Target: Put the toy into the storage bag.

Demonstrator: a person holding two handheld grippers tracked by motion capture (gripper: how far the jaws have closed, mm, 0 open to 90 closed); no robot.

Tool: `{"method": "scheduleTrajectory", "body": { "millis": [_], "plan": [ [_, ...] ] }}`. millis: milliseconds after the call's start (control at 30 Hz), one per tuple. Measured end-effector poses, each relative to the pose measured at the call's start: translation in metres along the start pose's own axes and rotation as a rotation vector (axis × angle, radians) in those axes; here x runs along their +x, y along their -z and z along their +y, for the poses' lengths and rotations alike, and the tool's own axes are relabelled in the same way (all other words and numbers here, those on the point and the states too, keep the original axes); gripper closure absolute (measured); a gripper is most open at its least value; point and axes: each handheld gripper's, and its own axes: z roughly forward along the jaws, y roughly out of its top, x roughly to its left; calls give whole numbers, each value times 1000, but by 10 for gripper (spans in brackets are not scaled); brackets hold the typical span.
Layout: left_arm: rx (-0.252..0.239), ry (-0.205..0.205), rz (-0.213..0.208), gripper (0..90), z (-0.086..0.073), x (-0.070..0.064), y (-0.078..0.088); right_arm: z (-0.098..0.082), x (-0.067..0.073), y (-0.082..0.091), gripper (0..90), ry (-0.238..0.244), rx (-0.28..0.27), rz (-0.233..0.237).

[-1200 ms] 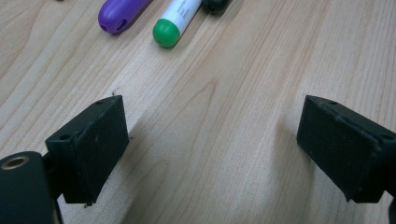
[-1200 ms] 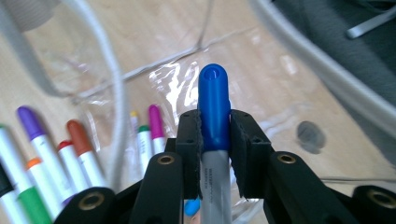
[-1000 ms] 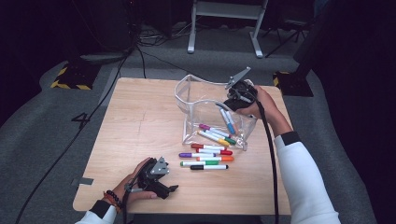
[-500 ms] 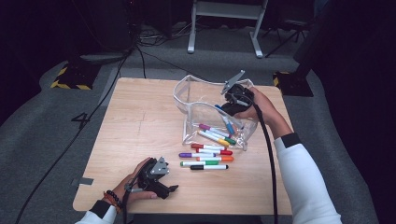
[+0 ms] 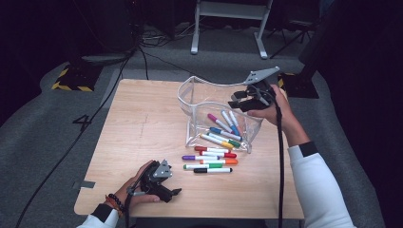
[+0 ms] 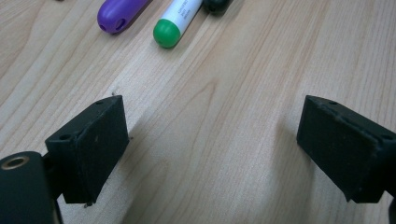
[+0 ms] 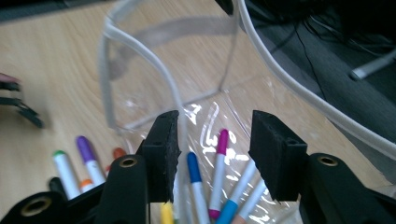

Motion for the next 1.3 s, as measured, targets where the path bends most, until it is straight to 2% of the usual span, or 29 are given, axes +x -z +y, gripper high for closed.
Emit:
{"method": "scheduleTrajectory", "body": {
  "millis": [67,133,233,300,367,500,600,733,933,967,1033,1100,1133,1200,1300],
  "plan": [
    [0,-2,0,91,0,0,0,-4,3,11,517,3,-50,8],
    [0,-1,0,91,0,0,0,-8,9,19,506,9,-77,7],
    [0,-1,0,91,0,0,0,-17,24,32,482,29,-133,23],
    [0,-1,0,90,0,0,0,-23,36,40,471,59,-167,26],
    [0,-2,-1,90,0,0,0,-30,48,47,462,82,-202,48],
    [-1,-2,-1,90,0,0,-1,-45,71,56,438,103,-242,63],
    [-1,-2,0,90,0,0,-1,-59,86,54,435,118,-254,70],
    [0,-2,0,90,0,0,0,-79,104,40,440,121,-245,111],
    [0,-2,0,90,0,0,0,-104,129,2,444,163,-164,171],
    [0,-2,-1,90,0,0,0,-108,132,-7,445,159,-152,200],
    [0,-2,0,89,0,0,-1,-114,137,-20,453,160,-137,218],
    [0,-2,0,90,0,0,-1,-120,142,-37,453,152,-102,255],
    [0,-2,0,90,0,0,0,-123,145,-46,454,170,-79,260],
    [0,-2,0,90,0,0,0,-127,148,-60,455,172,-47,277],
    [0,-2,0,90,0,0,0,-131,149,-79,459,169,-27,300]
  ]
}}
